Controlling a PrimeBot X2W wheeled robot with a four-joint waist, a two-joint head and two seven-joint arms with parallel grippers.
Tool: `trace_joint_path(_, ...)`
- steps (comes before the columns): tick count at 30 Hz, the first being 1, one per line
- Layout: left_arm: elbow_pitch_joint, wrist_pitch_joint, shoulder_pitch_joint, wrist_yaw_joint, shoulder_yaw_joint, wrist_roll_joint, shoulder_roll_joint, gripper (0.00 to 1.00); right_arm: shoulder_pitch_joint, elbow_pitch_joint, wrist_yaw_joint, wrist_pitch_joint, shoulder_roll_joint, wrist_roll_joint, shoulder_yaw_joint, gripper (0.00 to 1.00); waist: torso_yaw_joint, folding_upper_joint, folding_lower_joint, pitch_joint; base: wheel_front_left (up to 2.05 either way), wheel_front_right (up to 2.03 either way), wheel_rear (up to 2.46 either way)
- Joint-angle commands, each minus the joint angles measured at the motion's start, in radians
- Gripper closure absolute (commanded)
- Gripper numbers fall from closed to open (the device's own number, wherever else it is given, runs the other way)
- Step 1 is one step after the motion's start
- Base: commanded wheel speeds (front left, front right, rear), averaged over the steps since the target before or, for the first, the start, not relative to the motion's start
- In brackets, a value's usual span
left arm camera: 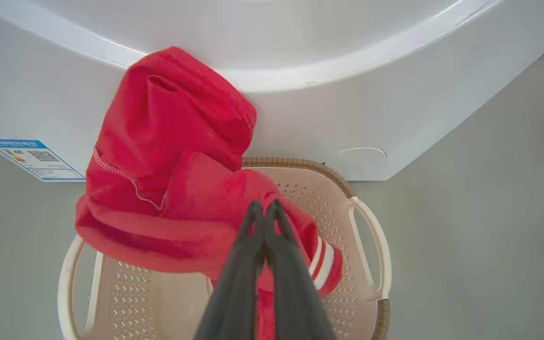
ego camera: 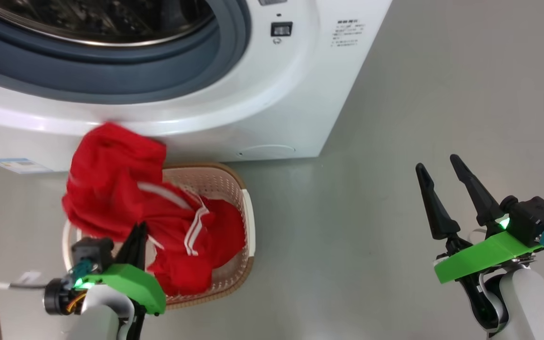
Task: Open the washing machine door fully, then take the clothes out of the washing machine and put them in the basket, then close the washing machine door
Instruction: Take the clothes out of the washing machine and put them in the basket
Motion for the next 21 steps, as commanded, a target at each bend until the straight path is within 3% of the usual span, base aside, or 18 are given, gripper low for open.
trace_joint_path(1,0.018,-0.016,-0.026,-0.009,0.019,0.003,0.018,1.00,-0.008,-0.025,0.002,-0.012,-0.001,0.002,0.021,0.00,-0.017,0.0000,0.0000,0.027,0.00,0.00,0.00)
trace_joint_path(7,0.263,-0.021,-0.137,-0.016,-0.019,-0.001,0.014,1.00,-0.032,-0.031,0.002,-0.012,0.006,-0.001,0.024,0.00,-0.041,0.0000,0.0000,0.073,0.00,0.00,0.00)
trace_joint_path(21,0.528,-0.001,-0.318,-0.018,-0.039,-0.024,0.038,1.00,-0.084,-0.052,0.002,-0.012,0.013,-0.012,0.039,0.00,-0.075,0.0000,0.0000,0.194,0.00,0.00,0.00)
